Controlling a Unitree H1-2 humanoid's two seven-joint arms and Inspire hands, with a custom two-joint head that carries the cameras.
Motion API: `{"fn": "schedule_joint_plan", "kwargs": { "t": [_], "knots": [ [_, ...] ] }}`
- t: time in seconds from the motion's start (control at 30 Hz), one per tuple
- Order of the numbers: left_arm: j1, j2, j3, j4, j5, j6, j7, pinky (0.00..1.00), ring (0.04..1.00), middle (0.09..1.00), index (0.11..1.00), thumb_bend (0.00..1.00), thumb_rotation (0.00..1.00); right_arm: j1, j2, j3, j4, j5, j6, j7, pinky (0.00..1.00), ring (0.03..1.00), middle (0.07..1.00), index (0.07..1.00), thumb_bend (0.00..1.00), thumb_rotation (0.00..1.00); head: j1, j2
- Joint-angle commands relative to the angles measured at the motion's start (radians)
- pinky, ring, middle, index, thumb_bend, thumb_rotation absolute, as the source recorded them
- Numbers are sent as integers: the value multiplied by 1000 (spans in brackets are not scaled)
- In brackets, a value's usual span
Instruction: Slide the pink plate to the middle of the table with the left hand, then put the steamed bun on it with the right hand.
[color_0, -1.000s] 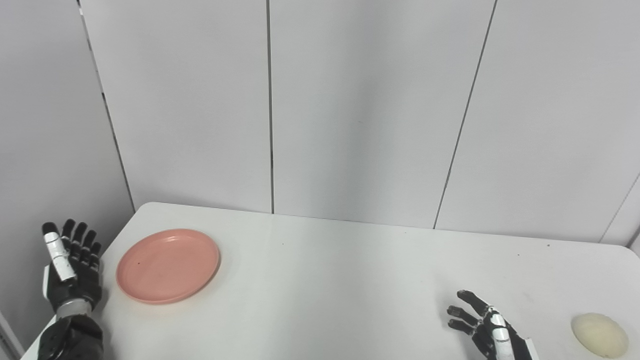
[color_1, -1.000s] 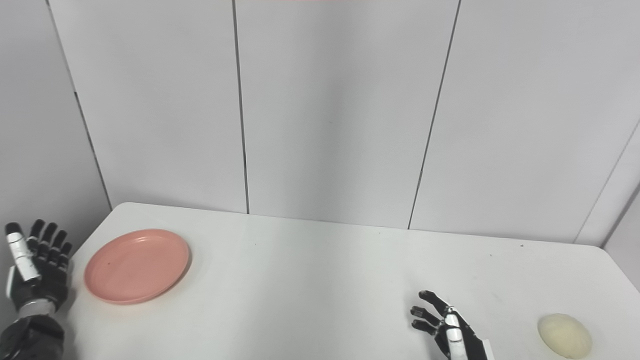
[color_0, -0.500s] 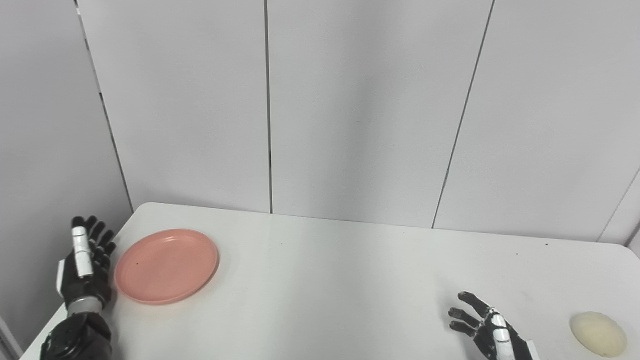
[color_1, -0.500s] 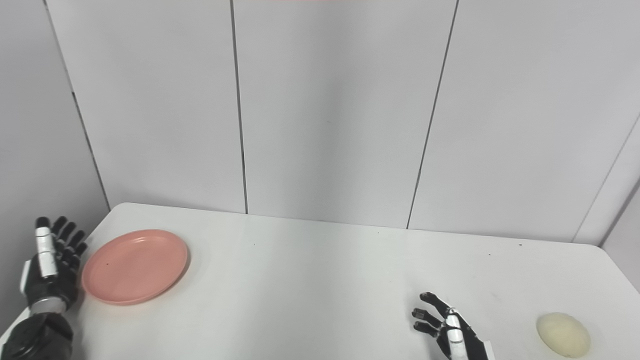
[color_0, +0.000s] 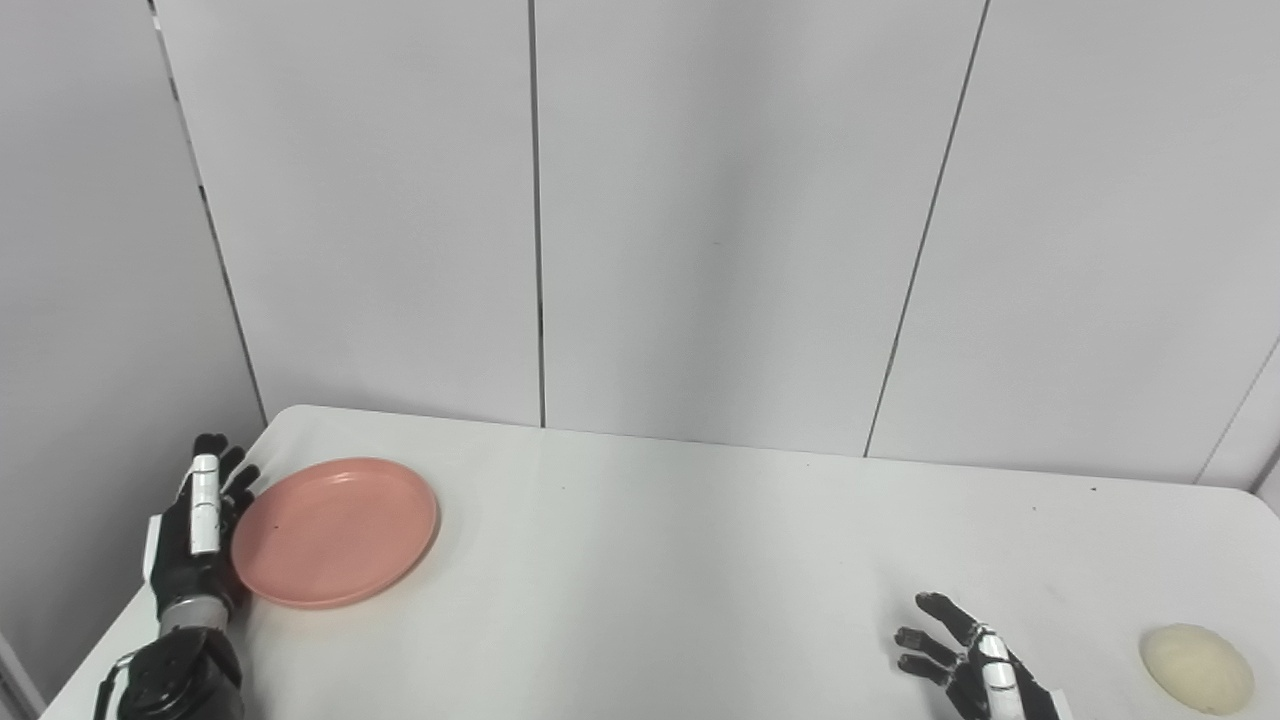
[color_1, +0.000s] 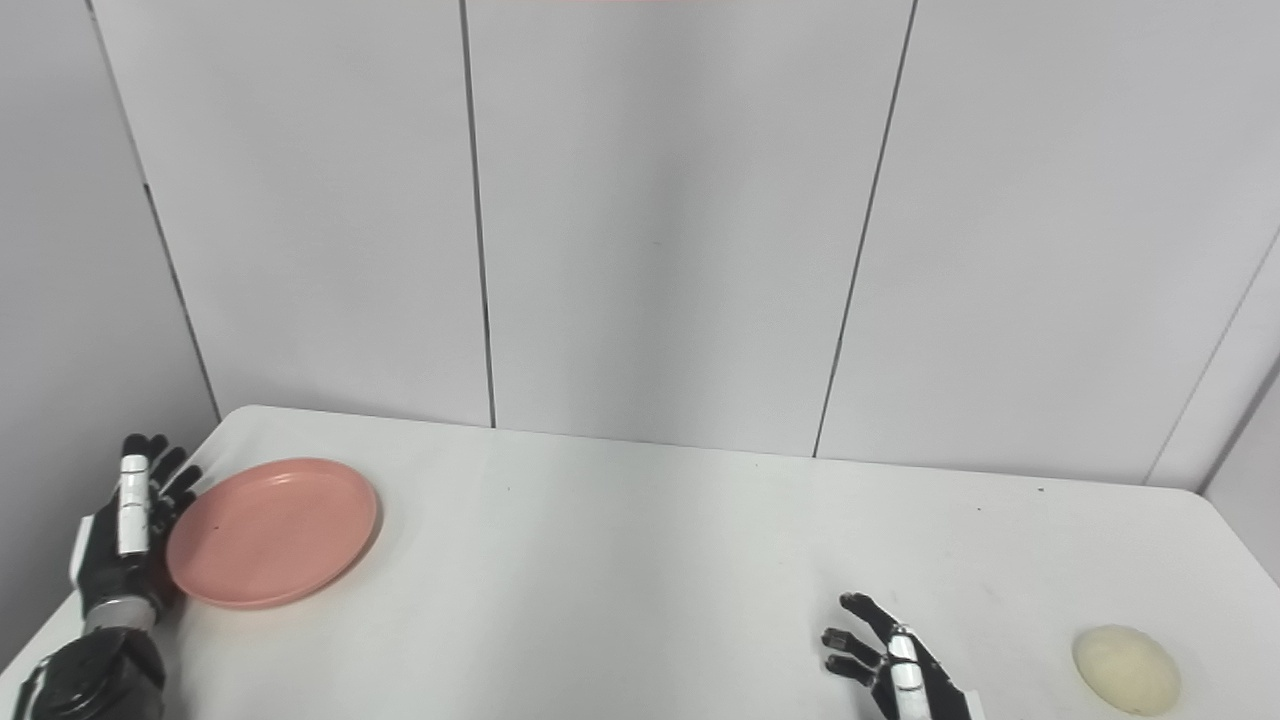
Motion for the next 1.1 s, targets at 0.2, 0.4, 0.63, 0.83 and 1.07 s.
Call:
{"fn": "schedule_joint_plan", "kwargs": {
  "t": [0.2, 0.4, 0.63, 0.83, 1.07],
  "knots": [
    [-7, -14, -17, -11, 23, -20, -20, 983, 860, 903, 878, 757, 836, 44, 21, 10, 15, -14, 2, -7, 666, 708, 825, 738, 528, 946, -3, 4],
    [-5, -25, -34, -26, 40, -8, -20, 925, 855, 900, 872, 756, 841, 45, 19, 13, 18, -28, -10, -6, 664, 708, 827, 739, 527, 956, -4, 7],
    [1, -44, -54, -57, 44, 13, -32, 910, 851, 886, 851, 782, 824, 44, 22, 12, 14, -33, -5, -9, 654, 702, 821, 727, 535, 945, -5, 7],
    [5, -56, -72, -81, 59, 33, -26, 925, 845, 872, 835, 781, 823, 43, 21, 10, 19, -27, -11, -3, 632, 684, 811, 715, 546, 934, -6, 10],
    [4, -65, -86, -91, 66, 53, -39, 876, 832, 857, 818, 789, 830, 45, 23, 11, 4, -19, 10, -3, 639, 685, 814, 722, 548, 926, -7, 14]
  ]
}}
